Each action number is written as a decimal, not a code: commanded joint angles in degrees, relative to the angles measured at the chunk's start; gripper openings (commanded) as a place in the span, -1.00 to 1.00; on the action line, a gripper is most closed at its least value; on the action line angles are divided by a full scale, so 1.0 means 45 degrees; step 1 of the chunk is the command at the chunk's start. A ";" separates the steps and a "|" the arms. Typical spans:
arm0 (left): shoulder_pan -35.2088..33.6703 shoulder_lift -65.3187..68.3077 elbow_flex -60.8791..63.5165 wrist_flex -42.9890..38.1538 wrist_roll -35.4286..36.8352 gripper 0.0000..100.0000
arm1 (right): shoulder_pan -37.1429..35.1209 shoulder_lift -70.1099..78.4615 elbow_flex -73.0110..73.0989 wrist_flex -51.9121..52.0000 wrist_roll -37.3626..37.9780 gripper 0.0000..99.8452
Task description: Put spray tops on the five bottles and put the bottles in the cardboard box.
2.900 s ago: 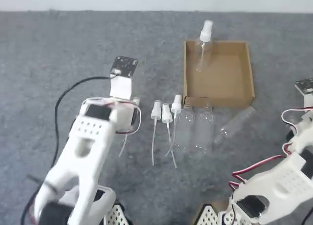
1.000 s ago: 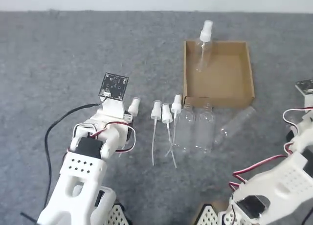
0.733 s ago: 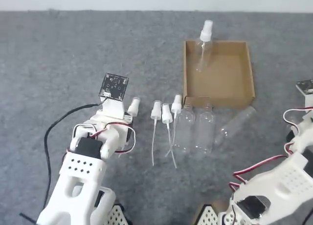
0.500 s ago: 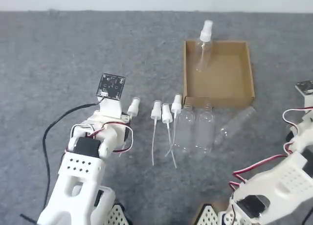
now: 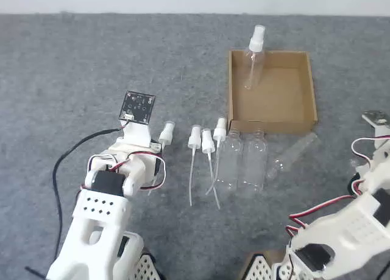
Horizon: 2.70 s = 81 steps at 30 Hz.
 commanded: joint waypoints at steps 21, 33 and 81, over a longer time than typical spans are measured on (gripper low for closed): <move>0.0020 -0.0469 -0.0654 0.0020 -0.0117 -0.97 | -0.1436 -0.2706 0.0606 -0.0596 -0.1915 -0.45; 0.0020 -0.0391 -0.0615 0.0020 -0.0117 -0.97 | -0.1065 -0.2647 0.2774 -0.2940 -0.1993 -0.45; -0.0039 1.5961 -1.2571 0.1700 -0.2168 -0.73 | -0.0694 -0.5148 0.5685 -0.5245 -0.2110 -0.99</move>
